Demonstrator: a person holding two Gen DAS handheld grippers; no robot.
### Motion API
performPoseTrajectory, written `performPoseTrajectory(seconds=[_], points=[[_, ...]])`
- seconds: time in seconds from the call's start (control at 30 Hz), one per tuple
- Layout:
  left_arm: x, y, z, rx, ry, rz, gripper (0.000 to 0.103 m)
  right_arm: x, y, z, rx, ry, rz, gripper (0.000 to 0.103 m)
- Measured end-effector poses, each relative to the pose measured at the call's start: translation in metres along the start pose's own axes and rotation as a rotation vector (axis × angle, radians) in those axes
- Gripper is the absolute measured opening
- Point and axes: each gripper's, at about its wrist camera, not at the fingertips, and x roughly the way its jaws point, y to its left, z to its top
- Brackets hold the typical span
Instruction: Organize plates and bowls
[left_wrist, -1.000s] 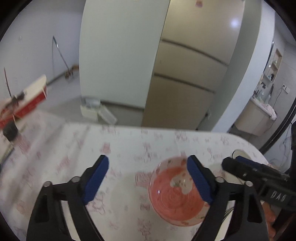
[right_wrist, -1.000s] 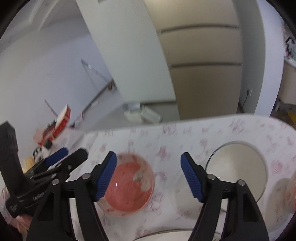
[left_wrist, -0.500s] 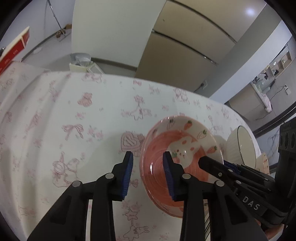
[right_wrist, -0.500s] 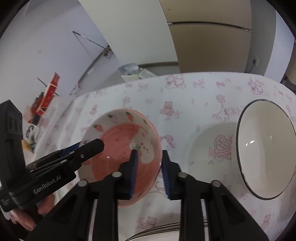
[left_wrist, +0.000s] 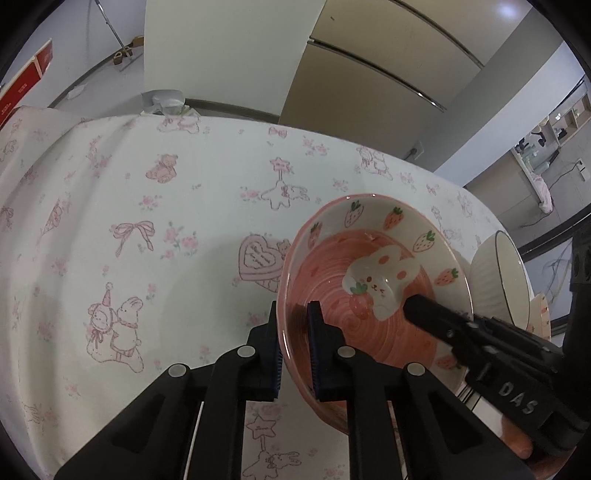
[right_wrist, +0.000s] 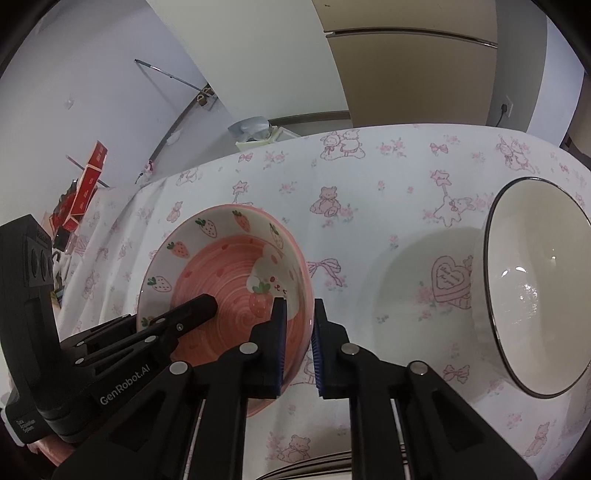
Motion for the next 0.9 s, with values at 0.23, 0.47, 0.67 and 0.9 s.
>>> performPoseTrajectory(seconds=[0.23,0.47,0.67,0.9], points=[[-0.007,-0.004,-0.003,0.011,-0.020,0.010,0.012,0.006,0.006,-0.003,-0.014,0.014,-0.044,0.010],[-0.045,-0.015,-0.004,0.031,-0.105,-0.018,0.012,-0.027,0.011,-0.001,-0.021,-0.056,-0.021,0.010],[-0.099,-0.033,-0.011,0.072,-0.240,-0.007,0.012,-0.073,0.025,-0.004,-0.053,-0.169,-0.005,0.009],[-0.174,-0.053,-0.033,0.123,-0.427,-0.039,0.012,-0.140,0.051,-0.017,-0.126,-0.347,-0.011,0.009]])
